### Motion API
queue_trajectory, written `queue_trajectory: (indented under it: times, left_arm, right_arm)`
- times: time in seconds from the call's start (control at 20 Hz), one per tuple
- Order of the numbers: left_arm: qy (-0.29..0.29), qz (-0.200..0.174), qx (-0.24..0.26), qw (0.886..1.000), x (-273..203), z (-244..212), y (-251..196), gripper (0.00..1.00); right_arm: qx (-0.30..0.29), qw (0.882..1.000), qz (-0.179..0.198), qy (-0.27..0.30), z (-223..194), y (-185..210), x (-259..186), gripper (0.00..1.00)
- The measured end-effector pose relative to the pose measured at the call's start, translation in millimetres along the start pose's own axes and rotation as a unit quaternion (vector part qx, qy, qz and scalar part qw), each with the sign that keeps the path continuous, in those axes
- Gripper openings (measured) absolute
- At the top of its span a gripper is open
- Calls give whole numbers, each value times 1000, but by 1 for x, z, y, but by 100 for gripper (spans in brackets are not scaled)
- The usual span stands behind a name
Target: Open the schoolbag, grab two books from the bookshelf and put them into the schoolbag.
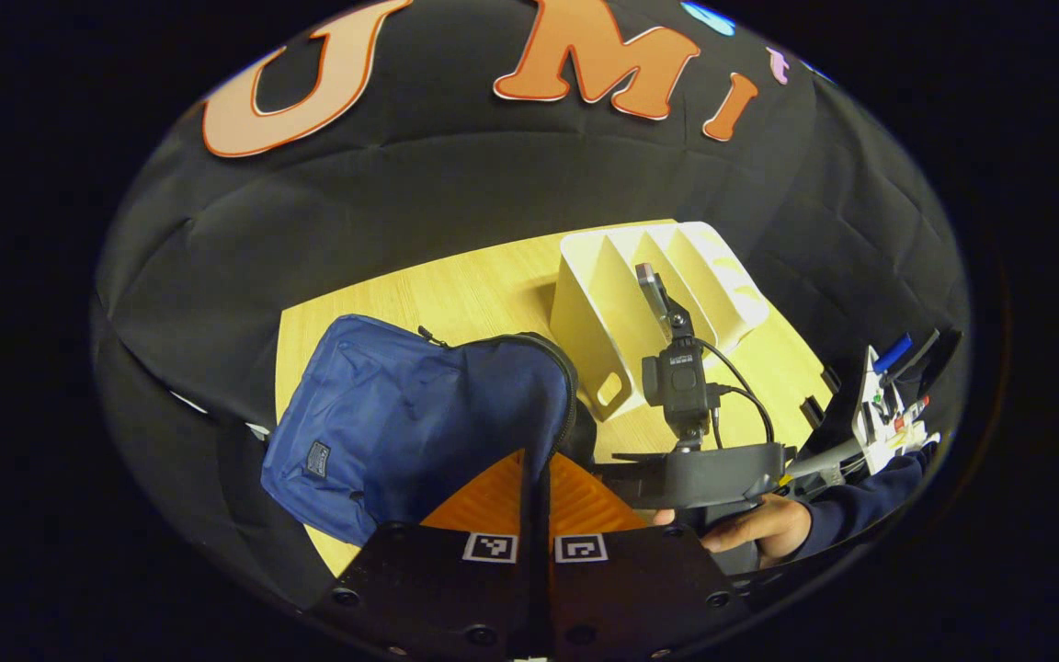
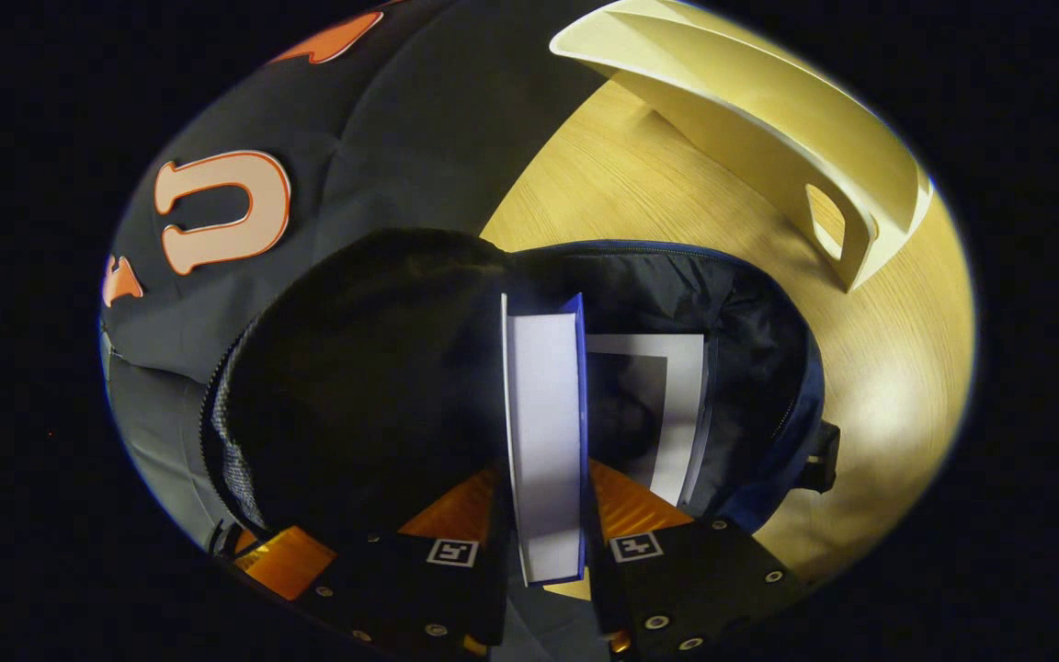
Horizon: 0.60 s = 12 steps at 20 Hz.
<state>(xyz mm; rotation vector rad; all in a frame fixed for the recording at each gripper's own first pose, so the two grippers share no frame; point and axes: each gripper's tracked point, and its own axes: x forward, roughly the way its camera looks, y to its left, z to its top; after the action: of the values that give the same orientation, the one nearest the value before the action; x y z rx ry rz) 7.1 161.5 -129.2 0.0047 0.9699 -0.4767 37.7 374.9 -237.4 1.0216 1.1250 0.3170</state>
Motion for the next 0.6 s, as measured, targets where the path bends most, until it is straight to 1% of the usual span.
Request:
queue_trajectory:
  times: [0.05,0.1,0.15,0.2,0.25,0.3,0.35,0.4,0.5,0.6]
  left_arm:
    - [-2,3,-7,1000,1,-3,6,1]
    - [-3,5,-14,1000,2,-6,12,1]
    - [-5,6,-20,1000,6,-9,17,1]
    - [-8,6,-23,1000,12,-13,22,1]
    - [-10,10,-26,1000,19,-17,27,1]
    - [-9,14,-27,999,24,-22,32,1]
    - [-10,13,-32,999,28,-26,34,1]
    - [-11,10,-34,999,33,-31,34,1]
    - [-12,13,-38,999,37,-41,41,1]
    - [-7,16,-41,999,51,-56,55,1]
  right_arm:
    - [-6,1000,-15,12,-1,-4,-8,40]
    - [-18,999,-32,19,0,-11,-11,32]
    - [-30,999,-39,22,3,-14,-22,31]
    - [-43,998,-42,29,3,-12,-28,42]
    - [-50,997,-43,38,2,-12,-37,65]
    - [-55,996,-44,48,1,-13,-44,75]
    - [-56,997,-38,47,4,-11,-51,80]
    - [-56,997,-36,46,8,-10,-54,87]
    - [-56,997,-39,33,19,-13,-66,91]
    - [-66,997,-37,13,34,-13,-85,91]
